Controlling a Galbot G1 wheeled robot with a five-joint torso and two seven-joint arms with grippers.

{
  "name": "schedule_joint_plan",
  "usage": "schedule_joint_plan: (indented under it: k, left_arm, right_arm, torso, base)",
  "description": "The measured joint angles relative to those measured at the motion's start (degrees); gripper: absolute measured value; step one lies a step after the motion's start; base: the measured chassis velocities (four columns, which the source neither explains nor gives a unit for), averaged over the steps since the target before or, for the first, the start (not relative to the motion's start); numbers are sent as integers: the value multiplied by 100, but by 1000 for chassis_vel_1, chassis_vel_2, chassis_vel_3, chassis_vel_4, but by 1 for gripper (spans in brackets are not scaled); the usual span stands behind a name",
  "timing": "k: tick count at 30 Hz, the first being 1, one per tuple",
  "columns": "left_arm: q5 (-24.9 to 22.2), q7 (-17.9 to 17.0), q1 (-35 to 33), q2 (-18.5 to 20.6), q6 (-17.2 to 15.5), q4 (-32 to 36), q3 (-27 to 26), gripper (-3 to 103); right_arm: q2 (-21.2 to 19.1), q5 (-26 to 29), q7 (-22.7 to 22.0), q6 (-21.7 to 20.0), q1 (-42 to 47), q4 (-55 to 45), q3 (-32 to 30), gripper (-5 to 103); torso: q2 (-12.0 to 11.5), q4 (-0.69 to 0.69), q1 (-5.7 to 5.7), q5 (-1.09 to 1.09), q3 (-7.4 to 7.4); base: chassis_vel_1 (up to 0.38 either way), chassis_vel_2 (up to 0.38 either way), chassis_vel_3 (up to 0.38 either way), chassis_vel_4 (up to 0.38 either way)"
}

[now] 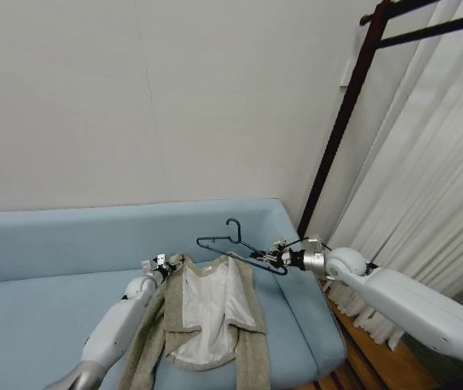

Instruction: Pick up the clothes from the sofa and hang them on the clothes hanger.

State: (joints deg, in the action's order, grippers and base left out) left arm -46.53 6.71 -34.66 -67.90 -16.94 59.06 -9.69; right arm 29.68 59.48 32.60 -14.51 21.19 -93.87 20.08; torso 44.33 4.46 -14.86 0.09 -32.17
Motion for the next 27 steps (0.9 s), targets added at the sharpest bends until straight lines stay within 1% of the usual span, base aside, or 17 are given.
schedule_joint_plan:
  k: [1,4,5,6,7,8,10,11,14,15,16,19,20,21,23,25,27]
  left_arm:
    - [0,0,0,0,0,0,0,55]
    - [9,14,27,-26,20,-89,62,39]
    - [16,15,33,-35,26,-104,70,39]
    - [26,15,36,-45,33,-111,73,34]
    - [26,15,36,-45,33,-111,73,34]
    - [32,15,36,-51,35,-109,72,28]
    - [36,6,8,-42,34,21,28,18]
    - [36,6,8,-42,34,21,28,18]
    - [13,-59,-143,116,4,419,-29,3]
    - [-20,-101,-226,228,-24,626,-29,3]
    - [-20,-101,-226,228,-24,626,-29,3]
    - [-147,-239,-513,718,-128,1387,56,0]
    - [-176,-256,-601,892,-146,1643,66,0]
    - [-176,-256,-601,892,-146,1643,66,0]
    - [-195,-293,-685,1112,-155,1919,67,0]
    - [-198,-313,-763,1459,-156,2272,47,0]
    - [-197,-315,-783,1569,-156,2377,41,0]
  right_arm:
    - [0,0,0,0,0,0,0,8]
    - [-26,2,-2,-9,167,-46,-180,8]
    - [-37,5,-4,-13,191,-58,-212,8]
    - [-59,10,-7,-17,219,-78,-249,8]
    - [-59,10,-7,-17,219,-78,-249,8]
    - [-76,15,-8,-19,239,-95,-274,8]
    - [-115,46,-18,-23,331,-145,-337,8]
    - [-115,46,-18,-23,331,-145,-337,8]
    - [-141,97,-25,-48,503,-207,-375,8]
    - [-134,104,-1,-75,552,-209,-363,8]
    - [-134,104,-1,-75,552,-209,-363,8]
    - [22,119,179,-237,443,-119,-66,8]
    - [124,123,226,-269,318,-70,98,8]
    - [124,123,226,-269,318,-70,98,8]
    - [253,149,239,-333,169,-12,285,8]
    - [542,186,247,-368,-127,165,699,8]
    - [648,178,259,-366,-230,264,818,8]
  torso:
    - [0,0,0,0,0]
    - [0,1,0,0,0]
    - [1,1,0,0,0]
    - [0,0,0,0,0]
    - [0,0,0,0,0]
    - [0,0,0,0,0]
    - [0,1,0,-1,0]
    - [0,1,0,-1,0]
    - [1,2,0,-1,0]
    - [0,2,0,-1,0]
    - [0,2,0,-1,0]
    - [1,2,0,-2,0]
    - [1,-2,0,0,0]
    - [1,-2,0,0,0]
    - [1,-3,1,-1,0]
    - [1,-2,0,-2,0]
    - [1,-1,0,-1,0]
  base:
    - [0,0,0,0]
    - [0,0,0,0]
    - [0,0,0,0]
    - [0,0,0,0]
    - [0,0,0,0]
    - [0,0,0,0]
    - [0,0,0,0]
    - [0,0,0,0]
    - [0,0,0,0]
    - [0,0,0,0]
    - [0,0,0,0]
    - [0,0,0,0]
    - [0,0,0,0]
    - [0,0,0,0]
    - [0,0,0,0]
    - [0,0,0,0]
    - [0,0,0,0]
